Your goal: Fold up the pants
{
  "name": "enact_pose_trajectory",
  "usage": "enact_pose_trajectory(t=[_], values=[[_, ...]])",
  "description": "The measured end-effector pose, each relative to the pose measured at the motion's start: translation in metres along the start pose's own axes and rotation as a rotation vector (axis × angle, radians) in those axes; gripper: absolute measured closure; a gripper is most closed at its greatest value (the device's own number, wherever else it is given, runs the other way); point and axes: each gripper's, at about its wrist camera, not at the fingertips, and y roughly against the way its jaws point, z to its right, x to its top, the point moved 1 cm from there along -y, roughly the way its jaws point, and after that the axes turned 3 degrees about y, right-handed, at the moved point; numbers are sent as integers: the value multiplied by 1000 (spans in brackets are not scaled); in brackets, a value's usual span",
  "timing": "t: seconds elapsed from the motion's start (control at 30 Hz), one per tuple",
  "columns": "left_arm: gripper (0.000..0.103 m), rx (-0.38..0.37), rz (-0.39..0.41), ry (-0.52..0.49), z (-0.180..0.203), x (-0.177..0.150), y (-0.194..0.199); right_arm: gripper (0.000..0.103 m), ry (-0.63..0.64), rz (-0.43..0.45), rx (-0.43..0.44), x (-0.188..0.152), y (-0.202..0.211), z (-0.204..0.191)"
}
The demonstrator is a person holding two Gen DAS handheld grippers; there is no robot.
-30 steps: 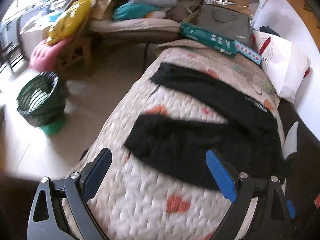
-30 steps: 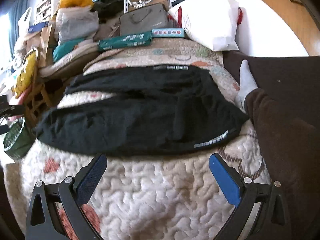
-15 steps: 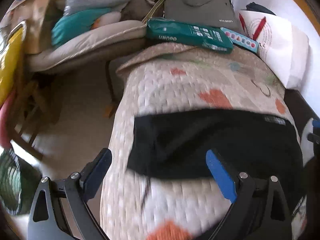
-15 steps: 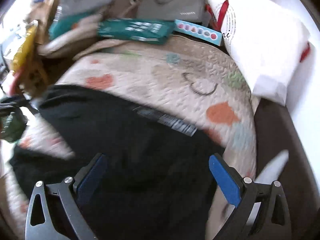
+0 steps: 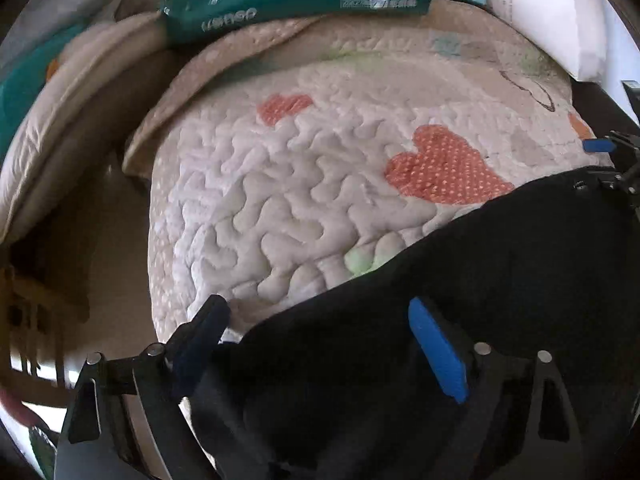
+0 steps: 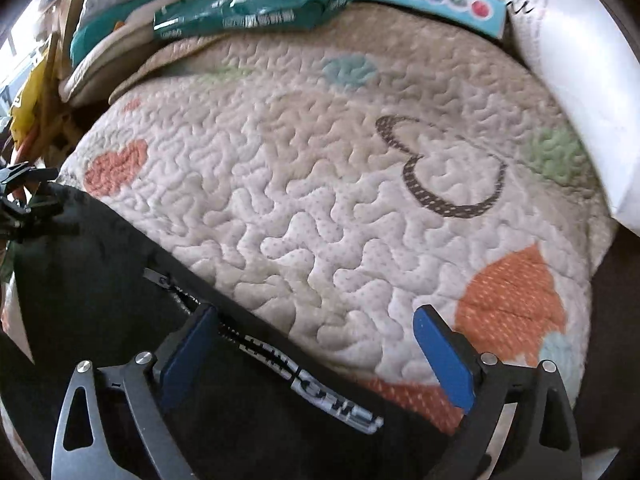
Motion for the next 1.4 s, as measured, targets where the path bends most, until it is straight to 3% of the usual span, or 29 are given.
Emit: enact_pose_trajectory(t=[0.07,0.1,0.2,0.37,0.4,0.43,0.47,0.5,0.83,1.0,1.2,1.4], values=[[46,-43,-2,30,-4,0,3,7,-2,-13,46,-1,-5,0],[66,-36,3,36,-7,0,5,10,8,-22,69,-2,-6,-4],[91,-48,-2,57,-15,-3,9,12,60,-20,63,-5,-3,-12],[95,11,10,22,-1,-8,19,34,122,-32,7,-13,5,-15],[95,29,13,15,3,-7,21,43,123,-40,1,-13,7,-16],[95,45,16,14,5,-8,23,63,125,-43,2,-12,9,-17],[95,65,19,12,7,-8,26,77,118,-56,44,-13,11,-17],[95,79,23,9,9,-8,29,91,116,-63,18,-14,15,-18],[95,201,102,3,36,-18,106,97,96,24,24,-38,73,-33],[96,228,178,-31,59,-42,160,97,84,51,39,-80,121,-54],[97,190,213,-52,79,-105,206,97,101,9,45,-144,156,-89],[97,153,156,-14,86,-190,203,98,109,-80,35,-200,167,-127]])
